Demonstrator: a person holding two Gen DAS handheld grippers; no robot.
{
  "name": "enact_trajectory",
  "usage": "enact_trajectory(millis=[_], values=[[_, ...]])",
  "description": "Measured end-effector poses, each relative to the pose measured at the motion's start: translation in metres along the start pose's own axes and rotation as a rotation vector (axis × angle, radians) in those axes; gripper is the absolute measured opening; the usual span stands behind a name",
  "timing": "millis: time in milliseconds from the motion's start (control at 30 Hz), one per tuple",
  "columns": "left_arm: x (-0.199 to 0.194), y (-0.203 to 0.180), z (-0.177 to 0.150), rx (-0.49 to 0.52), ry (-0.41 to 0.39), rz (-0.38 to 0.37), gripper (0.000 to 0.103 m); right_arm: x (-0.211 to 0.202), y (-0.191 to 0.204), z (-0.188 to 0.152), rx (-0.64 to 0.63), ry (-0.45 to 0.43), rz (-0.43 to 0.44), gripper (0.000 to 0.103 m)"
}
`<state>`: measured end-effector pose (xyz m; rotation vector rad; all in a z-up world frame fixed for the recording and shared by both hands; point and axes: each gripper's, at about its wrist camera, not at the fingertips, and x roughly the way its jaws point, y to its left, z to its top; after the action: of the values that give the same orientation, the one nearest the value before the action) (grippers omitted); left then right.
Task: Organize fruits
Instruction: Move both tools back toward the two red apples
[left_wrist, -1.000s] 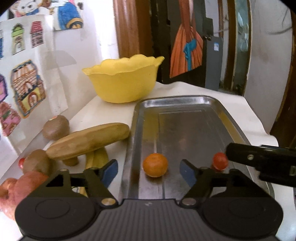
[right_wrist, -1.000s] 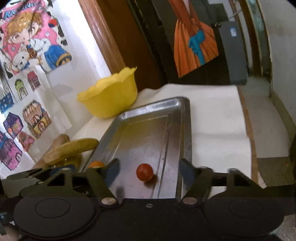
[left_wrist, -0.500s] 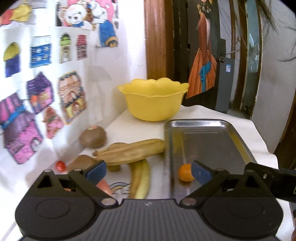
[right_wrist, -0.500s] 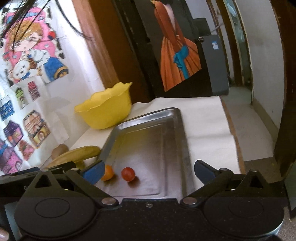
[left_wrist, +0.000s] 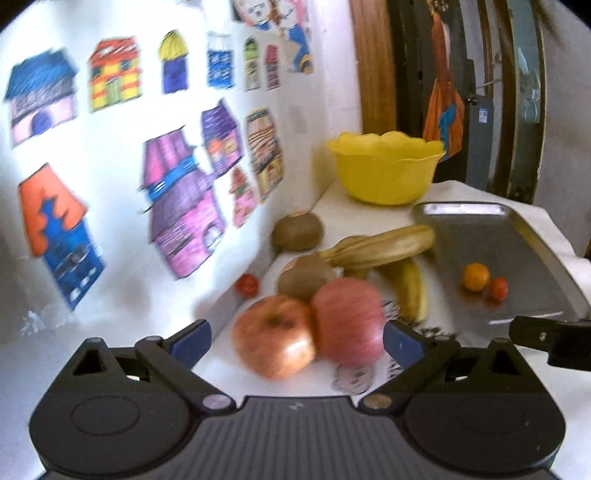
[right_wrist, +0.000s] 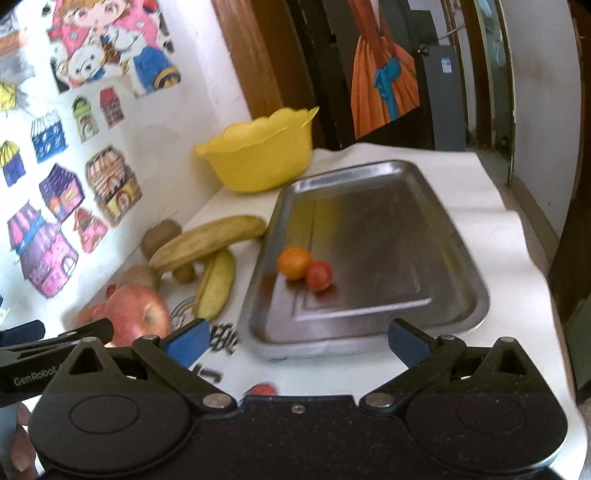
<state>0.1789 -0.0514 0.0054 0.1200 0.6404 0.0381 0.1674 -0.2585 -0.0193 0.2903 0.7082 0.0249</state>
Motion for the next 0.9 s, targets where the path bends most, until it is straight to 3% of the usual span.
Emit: enact_trajectory(millis=[400, 733, 900], values=[[0.014, 0.034, -0.019, -0.02, 0.111, -0.027, 0.102, 0.017, 0.047, -0.026, 0.014, 0.141, 0.006, 0.102], [0.023, 0.037, -0.019, -0.025, 0.156, -0.029, 0.102, 0.023, 0.059, -0.021, -0.023, 0.18, 0.0, 0.102], [0.026, 0.039, -0.022, -0.027, 0.161, -0.045, 0.102, 0.022, 0.06, -0.015, -0.019, 0.143, 0.039, 0.102]])
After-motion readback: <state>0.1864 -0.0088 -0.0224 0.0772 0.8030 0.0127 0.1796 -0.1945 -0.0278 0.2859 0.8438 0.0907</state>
